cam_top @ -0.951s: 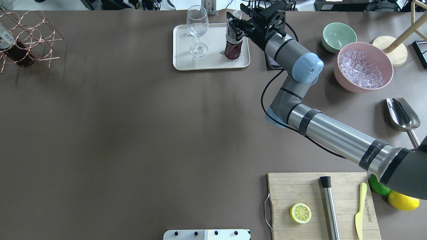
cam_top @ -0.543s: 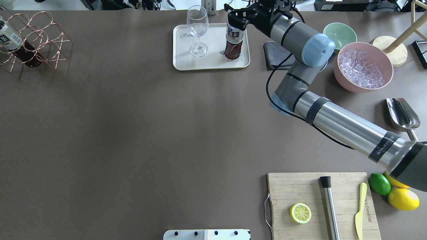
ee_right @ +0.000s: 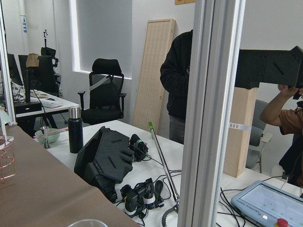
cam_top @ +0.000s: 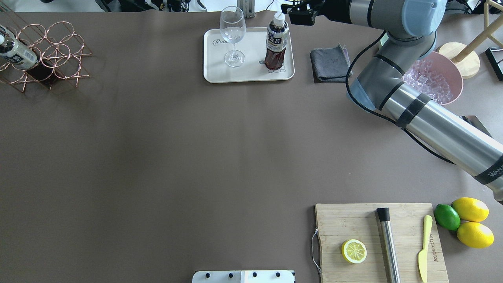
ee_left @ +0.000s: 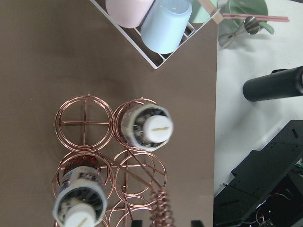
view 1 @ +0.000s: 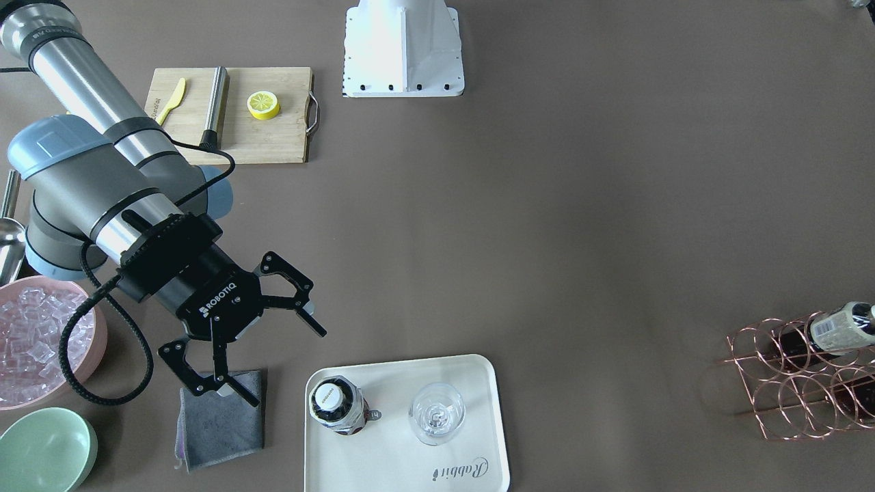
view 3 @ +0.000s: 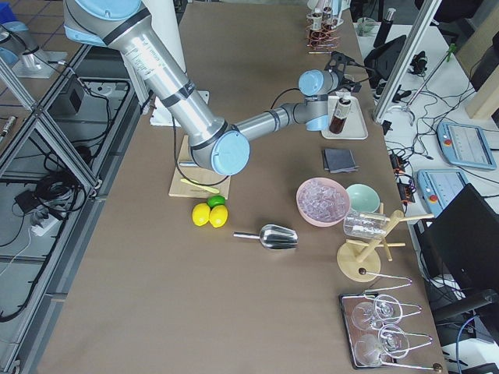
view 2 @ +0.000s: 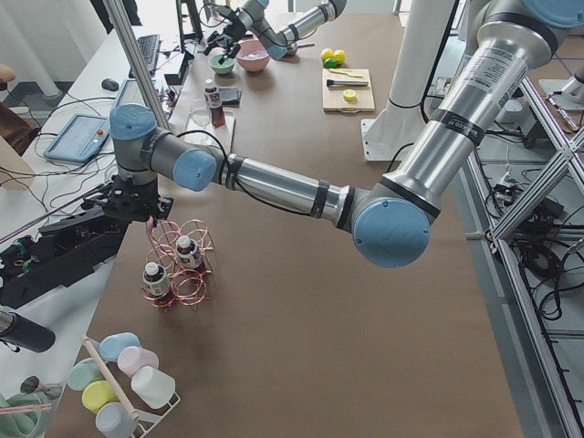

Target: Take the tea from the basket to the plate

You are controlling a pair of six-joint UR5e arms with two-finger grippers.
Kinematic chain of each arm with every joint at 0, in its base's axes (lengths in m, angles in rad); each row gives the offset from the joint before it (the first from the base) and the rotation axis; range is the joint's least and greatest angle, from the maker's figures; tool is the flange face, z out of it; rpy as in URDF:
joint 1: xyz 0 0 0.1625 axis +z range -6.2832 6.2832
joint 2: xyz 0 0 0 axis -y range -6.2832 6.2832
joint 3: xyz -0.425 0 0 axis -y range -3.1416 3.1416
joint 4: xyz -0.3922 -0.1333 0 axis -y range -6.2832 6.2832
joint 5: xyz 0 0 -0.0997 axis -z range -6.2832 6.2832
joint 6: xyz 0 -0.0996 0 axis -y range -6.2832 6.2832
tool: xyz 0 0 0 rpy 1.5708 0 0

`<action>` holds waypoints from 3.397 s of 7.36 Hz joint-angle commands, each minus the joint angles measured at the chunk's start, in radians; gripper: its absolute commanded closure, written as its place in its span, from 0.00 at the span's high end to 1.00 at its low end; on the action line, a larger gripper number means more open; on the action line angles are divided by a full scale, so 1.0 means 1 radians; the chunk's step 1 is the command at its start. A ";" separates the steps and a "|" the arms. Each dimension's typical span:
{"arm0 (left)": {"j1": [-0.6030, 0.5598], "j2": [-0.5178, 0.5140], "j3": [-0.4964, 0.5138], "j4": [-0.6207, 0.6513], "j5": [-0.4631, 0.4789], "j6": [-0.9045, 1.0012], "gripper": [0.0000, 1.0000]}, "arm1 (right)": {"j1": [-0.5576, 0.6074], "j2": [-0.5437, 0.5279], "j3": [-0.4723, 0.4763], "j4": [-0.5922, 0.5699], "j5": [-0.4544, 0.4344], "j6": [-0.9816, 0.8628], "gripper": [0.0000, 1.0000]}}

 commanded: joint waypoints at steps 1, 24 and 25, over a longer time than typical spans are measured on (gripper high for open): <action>-0.001 0.004 -0.031 -0.007 -0.004 0.000 0.98 | 0.047 -0.063 0.122 -0.362 0.301 -0.044 0.99; -0.011 0.725 -0.473 0.130 -0.107 1.928 0.98 | 0.592 -0.932 0.508 -1.338 0.478 -0.413 1.00; -0.011 0.723 -0.474 0.128 -0.108 1.901 0.98 | 0.592 -0.932 0.508 -1.338 0.478 -0.413 1.00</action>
